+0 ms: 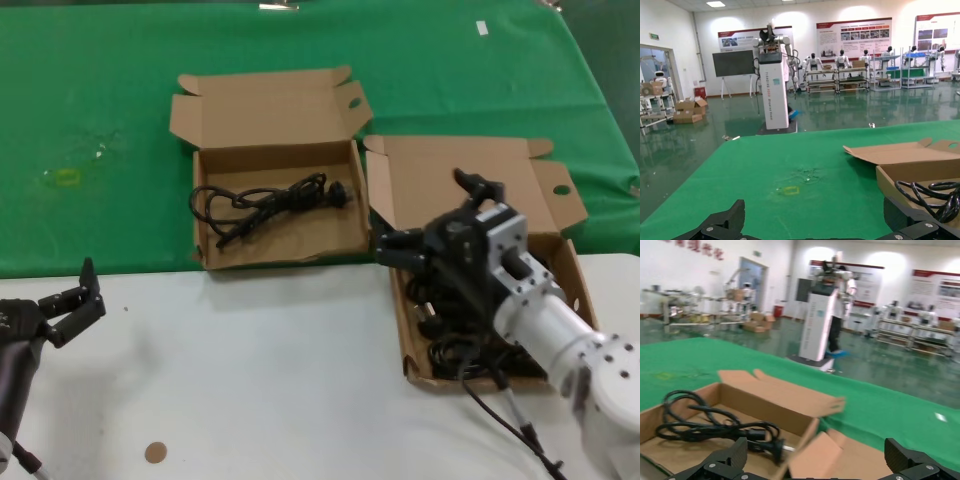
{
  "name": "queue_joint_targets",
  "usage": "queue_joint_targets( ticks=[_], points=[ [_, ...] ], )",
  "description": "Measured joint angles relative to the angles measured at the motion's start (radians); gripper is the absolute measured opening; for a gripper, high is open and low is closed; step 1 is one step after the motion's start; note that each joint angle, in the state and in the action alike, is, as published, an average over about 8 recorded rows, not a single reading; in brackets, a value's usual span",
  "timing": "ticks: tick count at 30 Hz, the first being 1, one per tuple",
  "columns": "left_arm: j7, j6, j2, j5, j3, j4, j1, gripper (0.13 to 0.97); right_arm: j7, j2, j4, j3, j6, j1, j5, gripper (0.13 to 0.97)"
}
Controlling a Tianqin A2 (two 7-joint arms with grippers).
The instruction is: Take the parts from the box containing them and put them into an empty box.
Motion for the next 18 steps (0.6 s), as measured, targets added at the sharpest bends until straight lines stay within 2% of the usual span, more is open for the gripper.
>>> queue_joint_targets(
  ticks=[12,18],
  points=[
    [0.0,0.0,0.0,0.0,0.0,0.0,0.0,0.966,0.048,0.028,0.188,0.087,0.141,-0.207,0.076,0.966],
    [0.0,0.0,0.0,0.0,0.0,0.0,0.0,0.966,0.057,0.033,0.225,0.104,0.168,-0.248,0.091,0.966]
  ],
)
